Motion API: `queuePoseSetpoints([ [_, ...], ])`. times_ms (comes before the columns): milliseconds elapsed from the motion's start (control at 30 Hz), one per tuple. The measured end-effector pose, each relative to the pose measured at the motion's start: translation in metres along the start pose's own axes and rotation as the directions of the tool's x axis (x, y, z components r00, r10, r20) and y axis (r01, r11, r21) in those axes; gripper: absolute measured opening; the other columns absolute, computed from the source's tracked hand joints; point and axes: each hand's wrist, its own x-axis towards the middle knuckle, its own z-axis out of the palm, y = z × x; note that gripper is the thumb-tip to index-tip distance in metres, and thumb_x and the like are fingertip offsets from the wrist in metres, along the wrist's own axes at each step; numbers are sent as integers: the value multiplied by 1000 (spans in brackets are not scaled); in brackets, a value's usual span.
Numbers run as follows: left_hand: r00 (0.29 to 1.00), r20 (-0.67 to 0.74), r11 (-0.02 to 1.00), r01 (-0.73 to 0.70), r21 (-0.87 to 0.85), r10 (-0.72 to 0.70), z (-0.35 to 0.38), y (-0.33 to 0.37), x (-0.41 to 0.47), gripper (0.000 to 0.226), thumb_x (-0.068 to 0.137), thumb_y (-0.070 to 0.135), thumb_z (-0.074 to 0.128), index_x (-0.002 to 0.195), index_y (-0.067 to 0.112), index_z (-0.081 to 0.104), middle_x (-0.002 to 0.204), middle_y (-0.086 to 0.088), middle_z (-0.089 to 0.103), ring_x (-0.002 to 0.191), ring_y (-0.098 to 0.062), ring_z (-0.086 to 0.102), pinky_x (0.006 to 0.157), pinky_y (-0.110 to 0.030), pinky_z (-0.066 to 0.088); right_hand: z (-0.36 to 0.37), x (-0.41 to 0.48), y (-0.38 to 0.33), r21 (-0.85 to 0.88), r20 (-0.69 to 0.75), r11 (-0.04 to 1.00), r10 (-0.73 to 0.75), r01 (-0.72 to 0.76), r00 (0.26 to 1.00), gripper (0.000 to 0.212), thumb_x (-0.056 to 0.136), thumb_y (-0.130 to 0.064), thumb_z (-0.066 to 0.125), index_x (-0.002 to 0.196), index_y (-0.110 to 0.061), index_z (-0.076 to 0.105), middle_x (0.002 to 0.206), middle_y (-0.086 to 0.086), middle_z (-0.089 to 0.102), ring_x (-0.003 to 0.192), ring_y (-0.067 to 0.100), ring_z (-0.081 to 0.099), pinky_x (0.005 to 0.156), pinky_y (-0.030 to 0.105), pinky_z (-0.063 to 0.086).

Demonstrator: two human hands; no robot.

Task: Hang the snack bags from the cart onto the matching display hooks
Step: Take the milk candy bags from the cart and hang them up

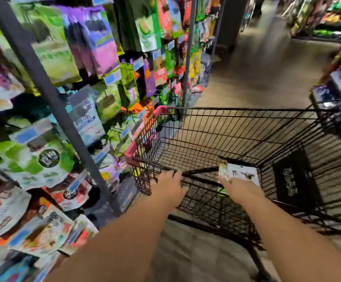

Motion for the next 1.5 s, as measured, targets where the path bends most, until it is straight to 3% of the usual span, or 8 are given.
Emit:
queuePoseSetpoints([
  [100, 995, -60, 996, -78, 43, 81, 17, 6, 19, 60, 98, 58, 27, 151, 33, 15, 161, 2, 14, 147, -25, 10, 114, -57, 13, -3, 5, 4, -65, 100, 998, -3, 10, 995, 87, 86, -71, -6, 150, -27, 34, 153, 13, 38, 134, 32, 41, 108, 44, 36],
  [200, 980, -119, 982, -147, 123, 161, 21, 6, 29, 55, 98, 58, 22, 145, 31, 32, 151, 4, 34, 143, -22, 21, 116, -53, 9, -7, 2, 6, -52, 126, 998, -14, 20, 992, 82, 93, -70, 4, 149, -20, 36, 153, 13, 37, 137, 31, 38, 111, 40, 33],
  [433, 967, 49, 955, -255, 150, 251, 6, -8, 22, 44, 101, 51, 26, 120, 24, 55, 119, -4, 61, 114, -29, 53, 95, -43, 39, 6, -17, 18, -99, 252, 983, -126, 155, 960, 69, 97, -64, 11, 152, -26, 29, 153, 10, 38, 138, 30, 36, 109, 39, 33],
  [567, 962, 126, 947, -262, 186, 242, 20, -20, -4, 47, 101, 52, 21, 128, 27, 52, 126, -3, 59, 119, -26, 52, 100, -44, 36, 24, -46, 23, -102, 233, 977, -160, 188, 959, 80, 91, -73, 13, 142, -21, 46, 133, 9, 57, 123, 28, 48, 101, 37, 38],
  [733, 950, 211, 943, -271, 192, 230, 32, -39, -62, 43, 104, 47, 20, 133, 31, 48, 135, 4, 55, 123, -21, 51, 105, -45, 34, 50, -98, 23, -107, 198, 974, -177, 201, 964, 82, 89, -77, 13, 139, -23, 50, 139, 11, 52, 124, 28, 48, 103, 40, 40],
  [967, 954, 193, 968, -244, 54, 230, 63, -95, -145, 41, 100, 57, 22, 109, 35, 55, 117, 3, 65, 116, -20, 53, 102, -43, 30, 100, -188, 5, -111, 106, 968, -212, 223, 972, 82, 83, -83, 13, 130, -32, 58, 128, 5, 59, 112, 25, 53, 86, 37, 43],
  [1133, 941, 257, 962, -253, 103, 220, 75, -134, -211, 50, 97, 62, 19, 128, 38, 51, 128, 6, 60, 125, -19, 49, 106, -43, 26, 138, -256, -16, -131, 90, 963, -225, 235, 970, 82, 86, -79, 12, 128, -28, 59, 125, 5, 60, 111, 24, 54, 81, 36, 40],
  [1500, 960, 256, 973, -162, 166, 117, 103, -195, -351, 70, 86, 78, 16, 117, 36, 63, 124, 5, 64, 120, -22, 53, 103, -46, 29, 197, -363, -58, 68, 416, 967, -253, 247, 873, 104, 73, -92, 16, 151, -26, 32, 161, 6, 24, 147, 27, 22, 120, 45, 18],
])
